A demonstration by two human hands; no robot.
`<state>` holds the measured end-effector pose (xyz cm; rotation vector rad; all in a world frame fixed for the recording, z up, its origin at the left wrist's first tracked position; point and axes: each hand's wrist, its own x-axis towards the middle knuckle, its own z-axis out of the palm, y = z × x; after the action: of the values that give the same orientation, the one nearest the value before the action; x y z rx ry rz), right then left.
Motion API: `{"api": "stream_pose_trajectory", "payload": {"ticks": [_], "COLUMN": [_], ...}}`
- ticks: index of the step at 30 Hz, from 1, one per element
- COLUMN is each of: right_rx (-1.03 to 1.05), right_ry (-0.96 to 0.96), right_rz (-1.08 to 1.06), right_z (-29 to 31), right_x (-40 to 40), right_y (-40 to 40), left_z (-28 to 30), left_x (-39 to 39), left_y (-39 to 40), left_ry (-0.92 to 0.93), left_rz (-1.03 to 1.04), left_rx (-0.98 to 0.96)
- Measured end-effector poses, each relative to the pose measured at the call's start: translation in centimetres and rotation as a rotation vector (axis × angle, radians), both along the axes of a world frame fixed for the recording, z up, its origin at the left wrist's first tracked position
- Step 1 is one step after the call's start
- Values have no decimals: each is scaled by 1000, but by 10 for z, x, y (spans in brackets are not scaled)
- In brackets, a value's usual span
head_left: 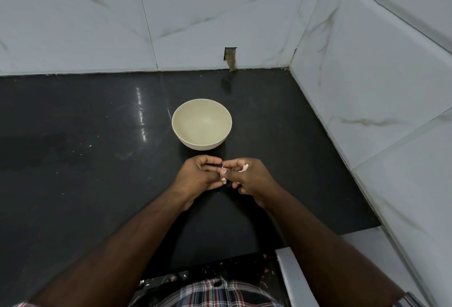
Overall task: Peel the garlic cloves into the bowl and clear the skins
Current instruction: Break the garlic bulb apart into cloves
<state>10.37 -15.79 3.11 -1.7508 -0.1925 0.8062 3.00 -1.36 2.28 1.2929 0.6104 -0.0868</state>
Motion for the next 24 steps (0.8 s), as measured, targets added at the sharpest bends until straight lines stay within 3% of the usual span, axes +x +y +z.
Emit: {"api": "stream_pose_trajectory", "payload": {"ticks": [8,15,19,24], "right_rx": [-67,-110,-228,-331], "right_ry": [-194,-241,-353,-310], "right_rz": [-4,-134,-148,-74], "right_z": [-2,-9,-9,-2], "right_x": [3,14,34,41], "right_y": [5,2,-14,-23], "left_z": [-1,-3,-7,-7], "left_x": [6,8,7,10], "left_y": [5,4,8,1], "left_ry": [-19,-7,5,-17], "left_rz": [-83,-87,-73,-91], "left_rx": [153,187,265,456]}}
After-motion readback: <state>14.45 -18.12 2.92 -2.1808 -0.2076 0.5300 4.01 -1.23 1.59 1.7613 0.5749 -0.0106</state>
